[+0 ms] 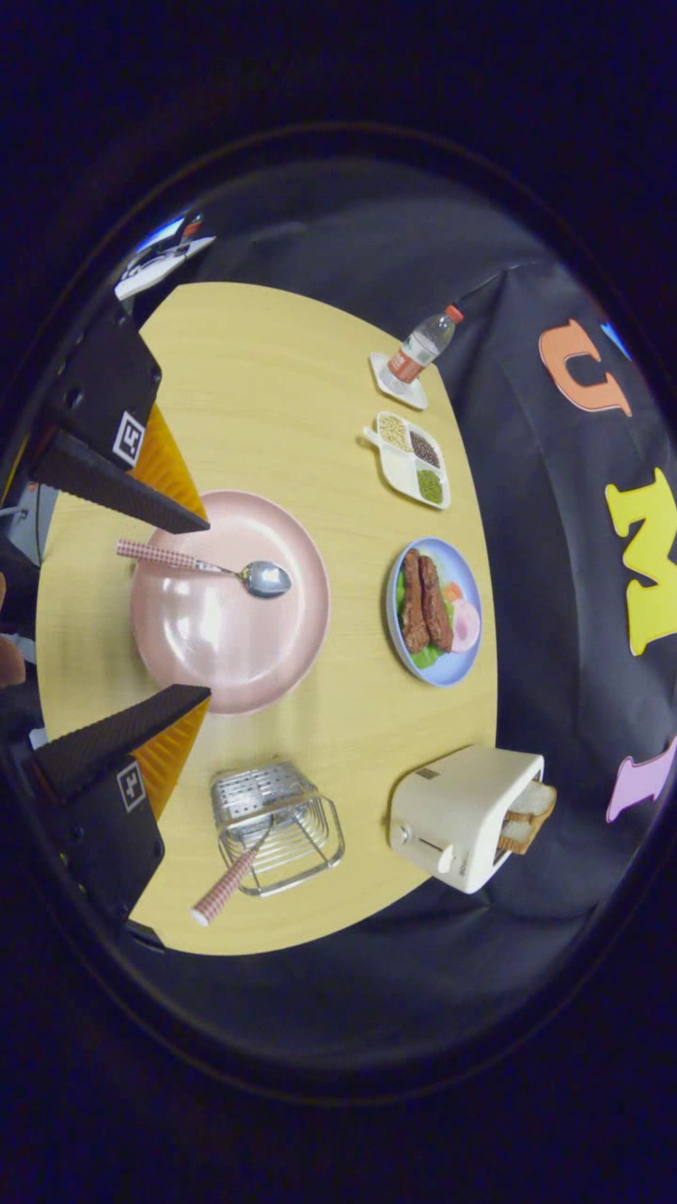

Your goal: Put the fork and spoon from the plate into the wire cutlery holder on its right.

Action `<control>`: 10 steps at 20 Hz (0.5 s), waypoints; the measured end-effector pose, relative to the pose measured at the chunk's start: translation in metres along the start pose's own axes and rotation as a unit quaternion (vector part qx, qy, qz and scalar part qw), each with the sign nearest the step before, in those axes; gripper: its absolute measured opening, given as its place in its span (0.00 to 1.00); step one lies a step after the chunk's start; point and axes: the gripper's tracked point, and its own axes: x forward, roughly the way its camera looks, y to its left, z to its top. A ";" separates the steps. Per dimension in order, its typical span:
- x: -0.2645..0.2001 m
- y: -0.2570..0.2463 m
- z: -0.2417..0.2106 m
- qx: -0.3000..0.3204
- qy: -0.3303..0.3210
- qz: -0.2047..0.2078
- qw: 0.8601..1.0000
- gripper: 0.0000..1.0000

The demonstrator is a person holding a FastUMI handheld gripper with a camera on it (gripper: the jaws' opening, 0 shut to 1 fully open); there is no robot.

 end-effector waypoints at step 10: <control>0.063 0.022 -0.059 0.050 0.010 -0.021 0.998 0.74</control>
